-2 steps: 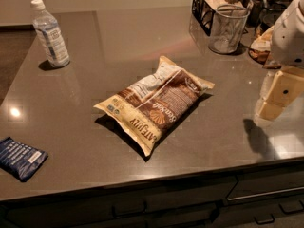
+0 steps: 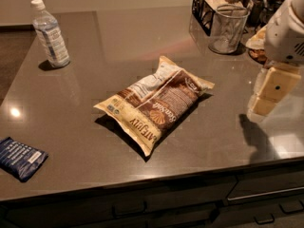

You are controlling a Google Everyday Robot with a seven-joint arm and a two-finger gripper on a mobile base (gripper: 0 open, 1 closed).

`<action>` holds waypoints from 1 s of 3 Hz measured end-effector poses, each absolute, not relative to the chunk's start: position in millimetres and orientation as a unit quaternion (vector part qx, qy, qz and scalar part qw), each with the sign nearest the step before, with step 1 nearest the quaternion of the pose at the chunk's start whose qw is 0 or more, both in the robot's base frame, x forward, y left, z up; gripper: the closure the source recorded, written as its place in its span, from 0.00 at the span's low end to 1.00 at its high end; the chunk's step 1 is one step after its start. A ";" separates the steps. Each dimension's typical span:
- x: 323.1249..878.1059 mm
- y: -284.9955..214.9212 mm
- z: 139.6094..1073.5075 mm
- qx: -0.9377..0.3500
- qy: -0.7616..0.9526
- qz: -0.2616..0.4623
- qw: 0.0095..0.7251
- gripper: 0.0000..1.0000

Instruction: Move brown chip bag near blue plastic bottle

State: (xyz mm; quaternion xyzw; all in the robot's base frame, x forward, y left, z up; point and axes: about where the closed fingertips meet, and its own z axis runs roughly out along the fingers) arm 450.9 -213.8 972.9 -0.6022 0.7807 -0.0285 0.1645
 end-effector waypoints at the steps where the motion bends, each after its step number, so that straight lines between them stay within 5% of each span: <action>1: 473.1 -205.9 963.2 -0.607 0.775 -0.007 0.173 0.00; 3: 534.3 -172.6 933.2 -0.605 0.766 0.076 0.202 0.00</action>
Offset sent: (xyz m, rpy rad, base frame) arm 0.0789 0.0348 -0.0372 0.2140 0.0782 0.0868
